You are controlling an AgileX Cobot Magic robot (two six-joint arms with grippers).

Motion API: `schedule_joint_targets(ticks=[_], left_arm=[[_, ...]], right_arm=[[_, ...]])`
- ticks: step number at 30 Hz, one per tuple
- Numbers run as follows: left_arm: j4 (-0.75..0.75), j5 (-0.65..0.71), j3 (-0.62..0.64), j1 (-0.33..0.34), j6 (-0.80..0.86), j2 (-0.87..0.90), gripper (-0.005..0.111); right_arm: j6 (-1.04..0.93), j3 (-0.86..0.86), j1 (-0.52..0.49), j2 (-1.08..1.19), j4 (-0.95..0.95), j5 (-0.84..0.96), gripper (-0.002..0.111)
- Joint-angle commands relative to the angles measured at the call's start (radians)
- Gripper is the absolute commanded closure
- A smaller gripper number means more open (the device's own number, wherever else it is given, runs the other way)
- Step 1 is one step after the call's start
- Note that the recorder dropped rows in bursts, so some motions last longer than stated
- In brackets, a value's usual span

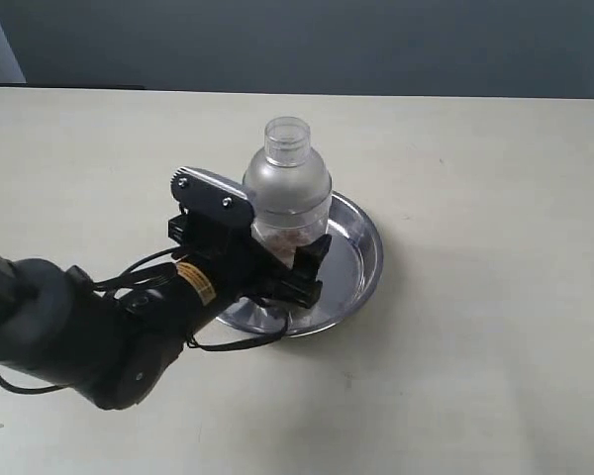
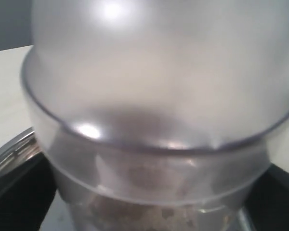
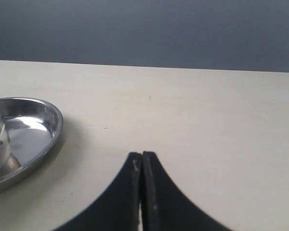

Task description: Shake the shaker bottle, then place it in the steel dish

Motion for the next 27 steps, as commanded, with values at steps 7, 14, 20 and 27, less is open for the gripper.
schedule_joint_targets(ticks=[7,14,20,27], left_arm=[[0.032,-0.052,0.109,-0.004,-0.008,-0.125,0.013],[0.012,-0.058,0.222,-0.004,0.002,-0.265,0.014],[0.05,-0.061,0.333,-0.004,0.025,-0.445,0.056],[0.093,0.025,0.435,-0.004,0.037,-0.677,0.106]], right_arm=[[-0.001,0.001,0.004,-0.004,-0.002,-0.009,0.109],[-0.001,0.001,0.004,-0.004,-0.002,-0.009,0.109],[-0.001,0.001,0.004,-0.004,-0.002,-0.009,0.109],[-0.001,0.001,0.004,-0.004,-0.002,-0.009,0.109]])
